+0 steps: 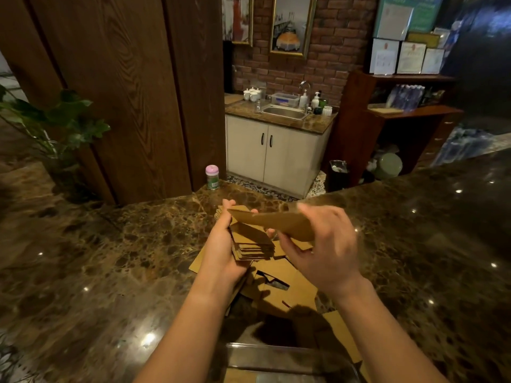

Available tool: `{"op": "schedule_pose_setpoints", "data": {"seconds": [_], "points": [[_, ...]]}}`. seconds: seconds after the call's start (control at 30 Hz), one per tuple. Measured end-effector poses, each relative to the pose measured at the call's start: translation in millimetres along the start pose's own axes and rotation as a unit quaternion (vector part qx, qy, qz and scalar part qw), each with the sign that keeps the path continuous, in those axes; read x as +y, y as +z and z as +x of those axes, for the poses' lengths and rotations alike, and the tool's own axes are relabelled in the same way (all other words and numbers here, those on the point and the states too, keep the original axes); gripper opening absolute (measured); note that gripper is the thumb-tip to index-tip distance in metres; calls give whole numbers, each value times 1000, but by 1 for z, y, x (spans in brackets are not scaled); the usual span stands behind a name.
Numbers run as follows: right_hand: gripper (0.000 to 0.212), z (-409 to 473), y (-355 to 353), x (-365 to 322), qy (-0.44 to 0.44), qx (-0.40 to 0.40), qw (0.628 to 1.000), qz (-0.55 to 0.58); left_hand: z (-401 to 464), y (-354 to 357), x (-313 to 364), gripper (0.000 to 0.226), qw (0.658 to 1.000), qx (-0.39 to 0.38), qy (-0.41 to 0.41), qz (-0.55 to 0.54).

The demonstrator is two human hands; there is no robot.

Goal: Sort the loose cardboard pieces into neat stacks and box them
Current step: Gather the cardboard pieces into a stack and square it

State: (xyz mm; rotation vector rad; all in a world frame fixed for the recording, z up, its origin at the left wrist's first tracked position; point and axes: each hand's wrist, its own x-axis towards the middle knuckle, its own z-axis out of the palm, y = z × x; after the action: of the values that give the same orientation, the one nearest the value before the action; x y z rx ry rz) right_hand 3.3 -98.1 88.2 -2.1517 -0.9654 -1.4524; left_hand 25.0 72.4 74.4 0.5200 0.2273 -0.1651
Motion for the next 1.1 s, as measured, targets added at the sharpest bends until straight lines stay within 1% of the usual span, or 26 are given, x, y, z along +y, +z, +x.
{"op": "schedule_pose_setpoints", "data": {"seconds": [0.03,0.13,0.17,0.23,0.27,0.3,0.37,0.43,0.5,0.53,0.57,0.6,0.63,0.7,0.73,0.8,0.87,0.93,1.0,1.07,1.1], "points": [[60,0,2,-2,-43,4,999,-10,1,-1,0,39,1000,1,-1,-18],[52,-9,6,-8,-81,3,997,6,4,-2,2,40,999,13,11,-30],[52,-12,7,-11,-88,-1,996,6,5,-3,2,39,999,28,30,-21],[52,-16,9,-16,-98,-16,995,2,8,-6,1,39,993,69,95,3],[52,-18,10,-18,-100,-25,995,1,8,-7,1,37,989,80,124,10],[50,-19,11,-20,-104,-33,994,0,6,-6,2,35,987,81,137,9],[44,-22,13,-25,-106,-46,993,-6,4,-4,2,34,986,92,137,13],[38,-23,15,-28,-102,-59,993,-7,5,-5,1,29,978,128,164,30],[38,-20,15,-25,-86,-55,995,-16,6,-5,3,26,963,177,203,21],[41,-17,14,-22,-72,-44,996,-28,8,-6,6,27,957,200,209,10],[44,-13,13,-16,-57,-29,997,-41,6,-7,7,30,957,206,202,-5],[45,-10,12,-11,-45,-18,997,-52,5,-6,7,35,965,190,178,-18],[45,-7,11,-8,-35,-15,997,-60,4,-7,5,43,977,158,144,-15],[43,-5,14,-9,-41,-36,997,-63,2,-5,-1,55,989,104,100,41],[44,-7,16,-11,-52,-54,995,-58,1,-3,-3,56,990,84,95,59],[49,-10,18,-14,-65,-90,993,-38,0,2,-3,65,995,38,83,47],[48,-10,17,-14,-49,-107,993,-23,-1,2,-1,76,994,-9,93,49],[48,-9,15,-15,-33,-119,992,-18,-4,-3,-2,72,989,-52,114,78],[55,-8,13,-15,-44,-140,989,-1,-4,-7,-2,61,985,-77,124,90],[62,-8,8,-11,-57,-175,982,47,-1,-9,2,51,987,-100,115,47],[61,-9,4,-9,-41,-191,977,85,-1,-10,6,48,989,-105,106,12]]}}
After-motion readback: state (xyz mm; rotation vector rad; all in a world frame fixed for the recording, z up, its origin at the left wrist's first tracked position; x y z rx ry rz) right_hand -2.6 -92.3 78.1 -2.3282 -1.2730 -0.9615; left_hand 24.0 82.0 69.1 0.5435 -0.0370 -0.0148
